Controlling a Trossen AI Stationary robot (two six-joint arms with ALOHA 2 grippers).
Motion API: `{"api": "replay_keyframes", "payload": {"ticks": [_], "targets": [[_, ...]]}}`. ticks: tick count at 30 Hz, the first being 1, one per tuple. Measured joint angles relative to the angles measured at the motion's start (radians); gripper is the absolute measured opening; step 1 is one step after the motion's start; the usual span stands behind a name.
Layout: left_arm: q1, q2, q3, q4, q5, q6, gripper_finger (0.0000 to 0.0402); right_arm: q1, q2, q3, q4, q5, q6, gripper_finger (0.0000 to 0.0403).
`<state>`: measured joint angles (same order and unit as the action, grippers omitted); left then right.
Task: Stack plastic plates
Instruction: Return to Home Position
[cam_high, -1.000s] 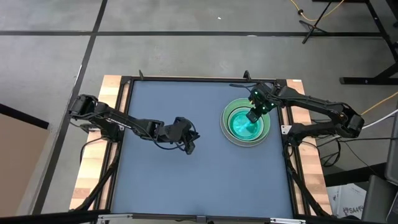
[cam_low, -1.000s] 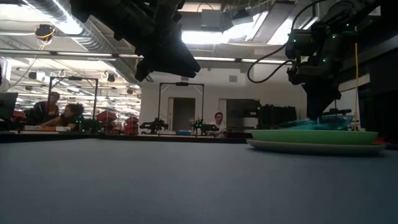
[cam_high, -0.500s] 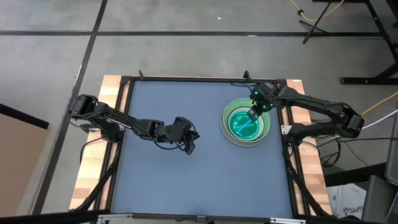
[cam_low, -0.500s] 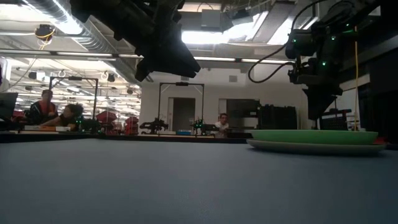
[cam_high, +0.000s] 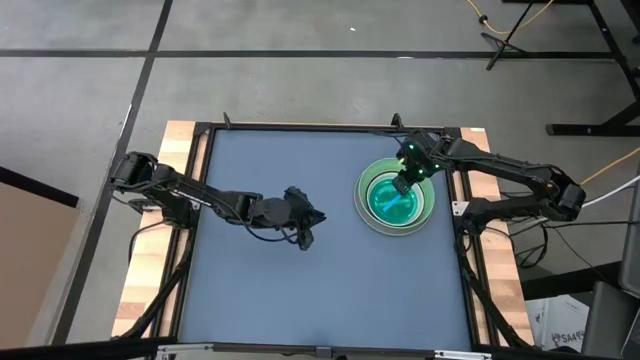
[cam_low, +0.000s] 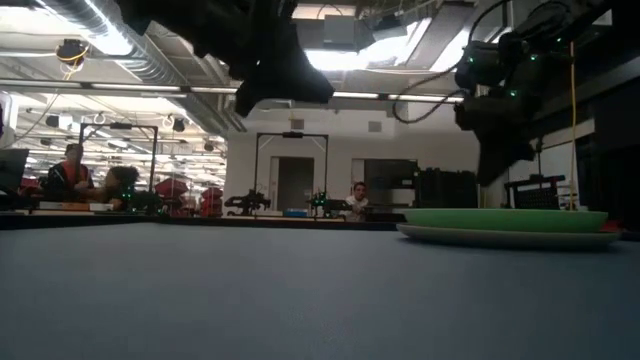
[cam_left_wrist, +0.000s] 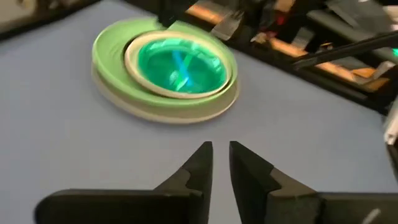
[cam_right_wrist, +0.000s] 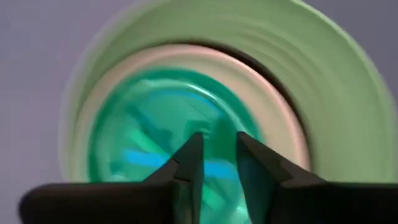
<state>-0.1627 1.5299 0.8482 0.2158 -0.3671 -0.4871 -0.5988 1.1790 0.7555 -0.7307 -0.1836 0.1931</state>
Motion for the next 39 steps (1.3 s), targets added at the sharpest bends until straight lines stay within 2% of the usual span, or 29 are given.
{"api": "replay_keyframes", "payload": {"ticks": [5,8,16,22,31,39], "targets": [[0.000,0.000,0.000,0.125,0.038,0.119,0.0008,0.087,0.000,0.000,0.176,-0.030,0.038,0.0027],[0.001,0.000,0.000,0.169,0.039,0.152,0.0003,0.152,0.000,0.000,0.288,-0.030,0.041,0.0005],[0.001,0.000,0.000,0.247,0.039,0.211,0.0001,0.304,0.000,0.000,0.533,-0.031,0.095,0.0003],[-0.009,-0.025,0.000,0.247,0.039,0.237,0.0000,0.414,-0.009,0.000,0.620,-0.031,0.122,0.0001],[-0.074,-0.210,0.000,0.174,0.034,0.315,0.0000,0.495,-0.120,0.037,0.622,-0.031,0.124,0.0001],[-0.135,-0.420,0.000,0.038,-0.045,0.368,0.0000,0.494,-0.246,0.101,0.615,-0.030,0.124,0.0001]]}}
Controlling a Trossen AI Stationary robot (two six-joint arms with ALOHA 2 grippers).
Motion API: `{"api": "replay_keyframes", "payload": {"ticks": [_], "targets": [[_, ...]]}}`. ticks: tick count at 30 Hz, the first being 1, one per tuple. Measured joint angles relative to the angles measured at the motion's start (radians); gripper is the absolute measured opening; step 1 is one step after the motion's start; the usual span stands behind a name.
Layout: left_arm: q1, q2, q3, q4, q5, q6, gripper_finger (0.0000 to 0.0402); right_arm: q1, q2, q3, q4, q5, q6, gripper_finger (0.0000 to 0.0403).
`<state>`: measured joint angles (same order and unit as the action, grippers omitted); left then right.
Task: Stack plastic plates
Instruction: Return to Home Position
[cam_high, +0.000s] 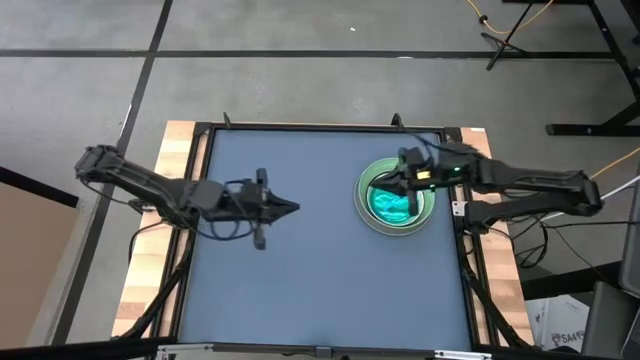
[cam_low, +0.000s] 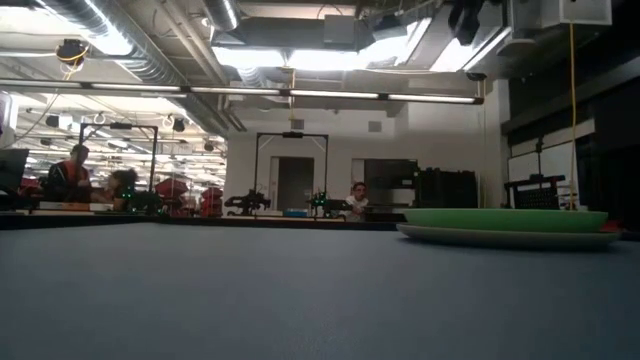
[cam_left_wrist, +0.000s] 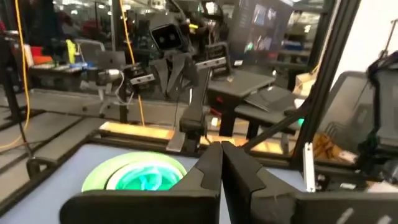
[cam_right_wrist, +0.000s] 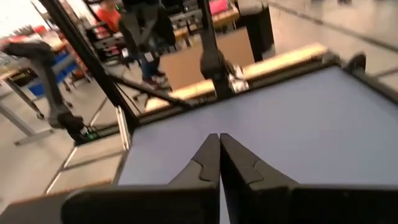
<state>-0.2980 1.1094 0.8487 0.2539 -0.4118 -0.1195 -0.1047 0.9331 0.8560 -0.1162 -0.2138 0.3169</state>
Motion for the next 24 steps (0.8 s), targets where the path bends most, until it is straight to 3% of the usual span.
{"api": "replay_keyframes", "payload": {"ticks": [9,24], "targets": [[-0.013,-0.203,0.000,-0.116,-0.035,0.002,0.0000,0.000,-0.141,0.066,-0.098,0.035,-0.011,0.0001],[-0.013,-0.432,0.000,-0.239,-0.052,0.103,0.0000,0.000,-0.376,0.128,-0.274,0.113,-0.038,0.0001]]}}
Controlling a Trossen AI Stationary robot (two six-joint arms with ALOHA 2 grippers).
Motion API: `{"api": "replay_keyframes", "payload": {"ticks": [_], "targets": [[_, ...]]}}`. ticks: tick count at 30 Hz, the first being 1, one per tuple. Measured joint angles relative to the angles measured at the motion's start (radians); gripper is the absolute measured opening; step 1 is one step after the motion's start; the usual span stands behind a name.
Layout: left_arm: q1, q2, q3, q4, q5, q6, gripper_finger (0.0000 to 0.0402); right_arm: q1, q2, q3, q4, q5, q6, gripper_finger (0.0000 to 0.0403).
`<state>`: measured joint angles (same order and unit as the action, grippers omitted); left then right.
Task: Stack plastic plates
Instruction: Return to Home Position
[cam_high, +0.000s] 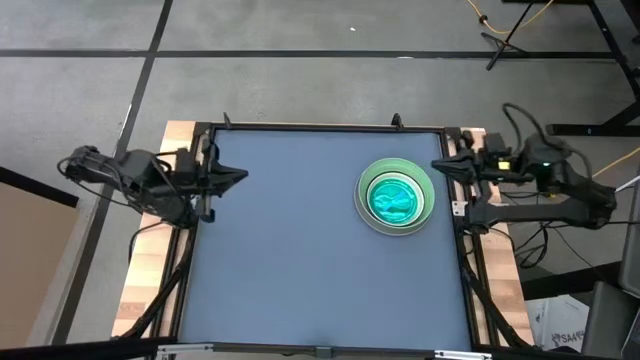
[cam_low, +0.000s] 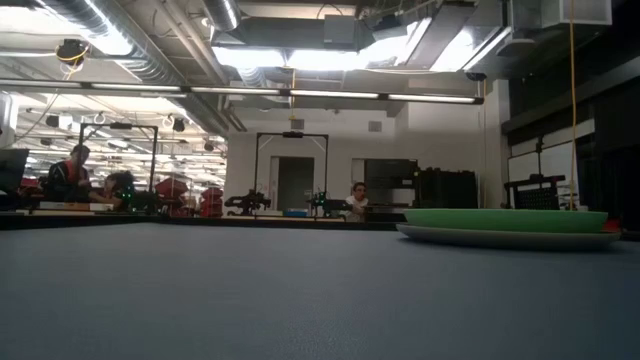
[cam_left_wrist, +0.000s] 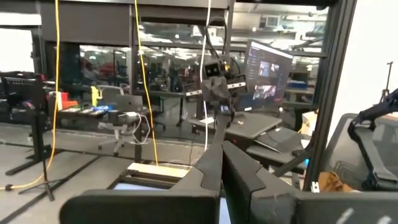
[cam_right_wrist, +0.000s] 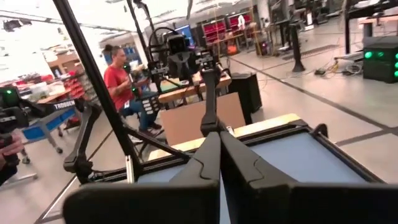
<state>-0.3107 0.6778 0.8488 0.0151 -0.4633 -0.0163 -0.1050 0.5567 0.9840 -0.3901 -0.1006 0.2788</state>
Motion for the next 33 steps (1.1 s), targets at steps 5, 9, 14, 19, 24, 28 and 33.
{"api": "replay_keyframes", "payload": {"ticks": [5,9,14,19,24,28,33], "targets": [[0.000,-0.076,0.000,-0.076,-0.028,0.003,0.0000,0.000,-0.082,0.000,-0.092,0.032,-0.001,0.0001],[0.000,-0.141,0.000,-0.164,-0.050,0.003,0.0000,0.000,-0.131,0.000,-0.175,0.049,-0.005,0.0001],[0.000,-0.209,0.000,-0.247,-0.054,0.010,0.0000,0.000,-0.187,-0.001,-0.228,0.048,-0.069,0.0001],[0.000,-0.280,0.000,-0.276,-0.054,0.052,0.0000,0.000,-0.252,-0.001,-0.255,0.044,-0.105,0.0001],[0.000,-0.343,0.000,-0.314,-0.053,0.079,0.0000,0.000,-0.330,-0.001,-0.307,0.053,-0.122,0.0001],[0.000,-0.376,0.000,-0.361,-0.047,0.078,0.0000,0.000,-0.379,-0.002,-0.354,0.064,-0.123,0.0001],[0.000,-0.393,0.000,-0.393,-0.045,0.079,0.0000,0.000,-0.420,-0.002,-0.405,0.064,-0.128,0.0001]]}}
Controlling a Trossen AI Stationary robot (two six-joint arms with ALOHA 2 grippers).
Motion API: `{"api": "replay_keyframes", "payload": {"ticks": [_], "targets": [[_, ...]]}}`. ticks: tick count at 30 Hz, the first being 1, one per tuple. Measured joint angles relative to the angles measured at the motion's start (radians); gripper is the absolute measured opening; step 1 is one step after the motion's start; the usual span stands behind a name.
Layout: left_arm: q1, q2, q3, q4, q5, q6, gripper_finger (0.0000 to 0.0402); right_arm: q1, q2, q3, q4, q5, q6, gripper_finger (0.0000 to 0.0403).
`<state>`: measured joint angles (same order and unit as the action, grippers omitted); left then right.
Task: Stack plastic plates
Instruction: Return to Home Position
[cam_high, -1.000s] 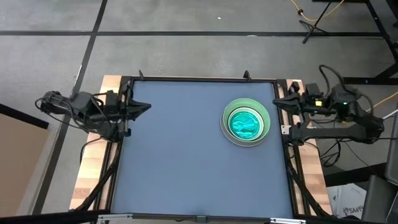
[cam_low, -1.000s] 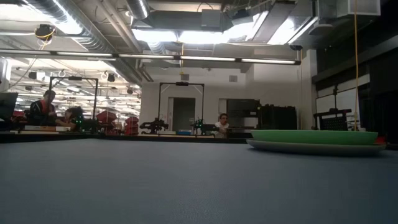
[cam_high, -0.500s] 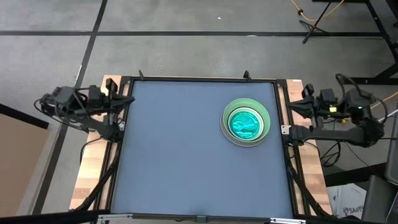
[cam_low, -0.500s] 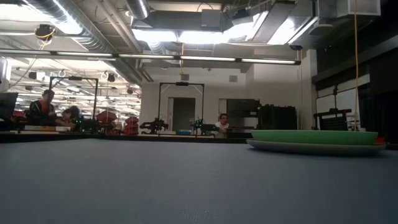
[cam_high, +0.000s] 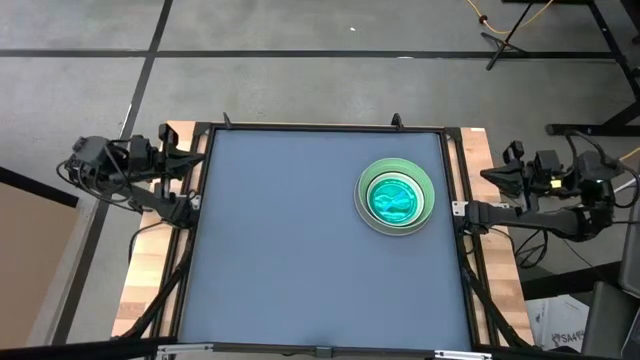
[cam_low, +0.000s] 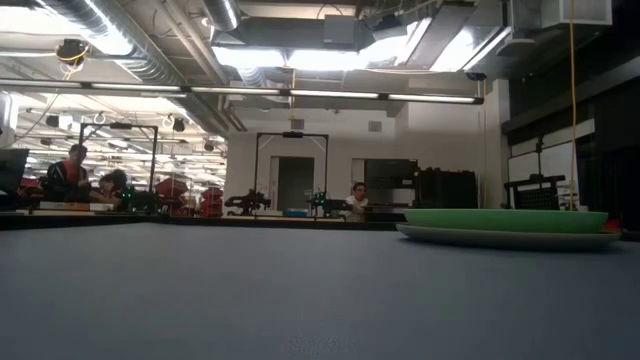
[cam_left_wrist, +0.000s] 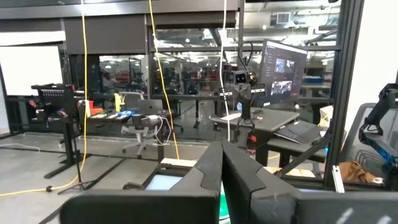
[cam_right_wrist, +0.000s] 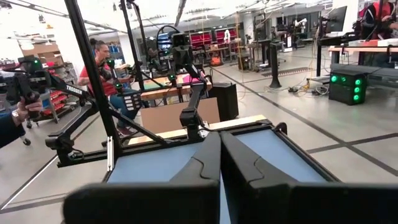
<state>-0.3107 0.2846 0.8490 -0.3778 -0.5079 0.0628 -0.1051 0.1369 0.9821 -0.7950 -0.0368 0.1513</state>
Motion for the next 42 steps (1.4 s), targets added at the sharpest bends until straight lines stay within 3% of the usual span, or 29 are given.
{"api": "replay_keyframes", "payload": {"ticks": [8,17,28,42], "targets": [[0.000,0.000,-0.006,-0.066,0.001,0.000,0.0000,0.000,-0.062,-0.042,-0.067,0.000,-0.001,0.0001],[0.000,0.001,-0.122,0.006,0.001,-0.001,0.0000,0.000,-0.131,-0.197,-0.052,-0.003,0.006,0.0001],[0.000,0.001,-0.342,0.319,0.106,0.076,0.0000,0.000,-0.133,-0.462,0.300,-0.164,-0.051,0.0001],[0.029,0.001,-0.584,0.636,0.110,0.079,0.0000,0.000,-0.133,-0.718,0.612,-0.196,-0.040,0.0001]]}}
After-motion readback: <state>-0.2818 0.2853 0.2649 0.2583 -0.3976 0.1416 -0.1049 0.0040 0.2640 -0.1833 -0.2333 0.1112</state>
